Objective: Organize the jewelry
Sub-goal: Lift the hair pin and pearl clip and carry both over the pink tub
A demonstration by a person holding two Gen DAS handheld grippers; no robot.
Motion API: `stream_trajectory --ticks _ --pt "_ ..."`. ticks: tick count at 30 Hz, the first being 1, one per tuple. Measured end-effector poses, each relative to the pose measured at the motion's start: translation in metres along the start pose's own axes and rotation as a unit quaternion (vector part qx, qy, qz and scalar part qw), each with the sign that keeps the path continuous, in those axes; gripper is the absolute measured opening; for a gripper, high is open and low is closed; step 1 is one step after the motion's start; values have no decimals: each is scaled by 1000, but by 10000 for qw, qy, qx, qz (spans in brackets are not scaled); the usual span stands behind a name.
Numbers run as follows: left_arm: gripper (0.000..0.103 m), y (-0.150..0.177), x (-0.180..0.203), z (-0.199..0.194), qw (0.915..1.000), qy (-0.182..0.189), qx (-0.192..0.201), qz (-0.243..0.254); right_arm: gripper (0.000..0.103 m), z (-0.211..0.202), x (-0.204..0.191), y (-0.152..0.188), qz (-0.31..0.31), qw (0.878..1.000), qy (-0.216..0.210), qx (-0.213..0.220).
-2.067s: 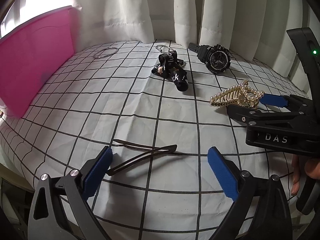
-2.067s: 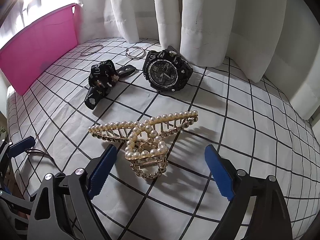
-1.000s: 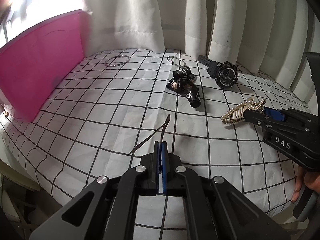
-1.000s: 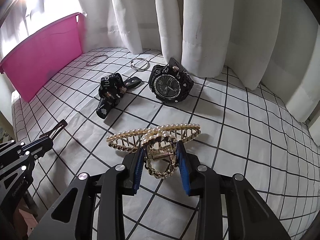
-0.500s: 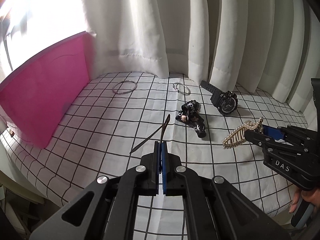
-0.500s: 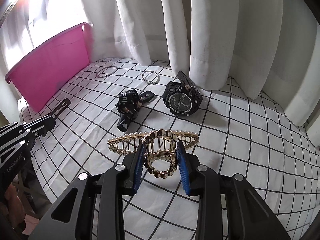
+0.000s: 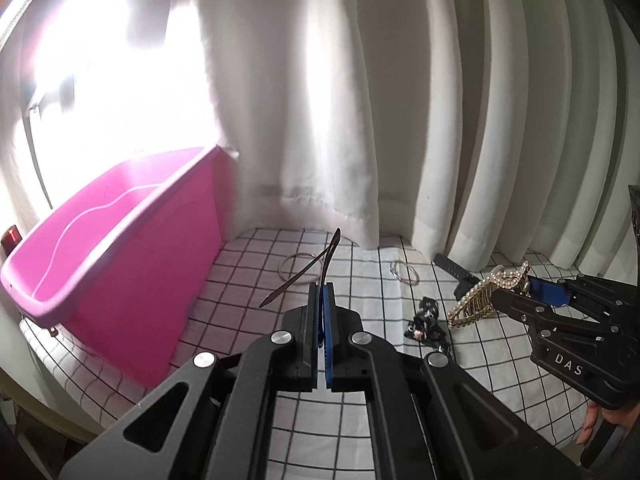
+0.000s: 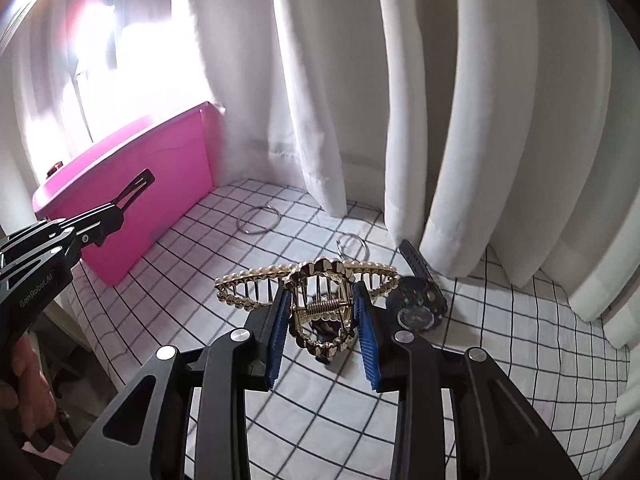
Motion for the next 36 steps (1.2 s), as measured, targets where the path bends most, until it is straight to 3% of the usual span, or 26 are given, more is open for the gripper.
stream_trajectory --ticks 8,17,26,36 --pt "3 -60 -75 -7 9981 -293 502 -225 31 12 -59 -77 -332 9979 -262 488" --pt "3 -92 -171 13 9930 -866 619 -510 31 55 -143 -153 -779 9901 -847 803" --pt "3 -86 -250 39 9877 -1321 320 -770 31 102 -230 -197 -1302 9792 -1361 760" --pt "3 -65 -295 74 9823 -1532 -217 -1052 31 155 -279 -204 -1592 9748 -1533 298"
Point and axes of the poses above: each gripper's, at about its wrist camera, not at the fingertips, and z roughly the way its jaws point, x to its right, y to its underside, the point moved 8 cm from there along z, roughly the way its jaws point, and after that the axes turned 11 degrees about -y, right-handed, at the moved point
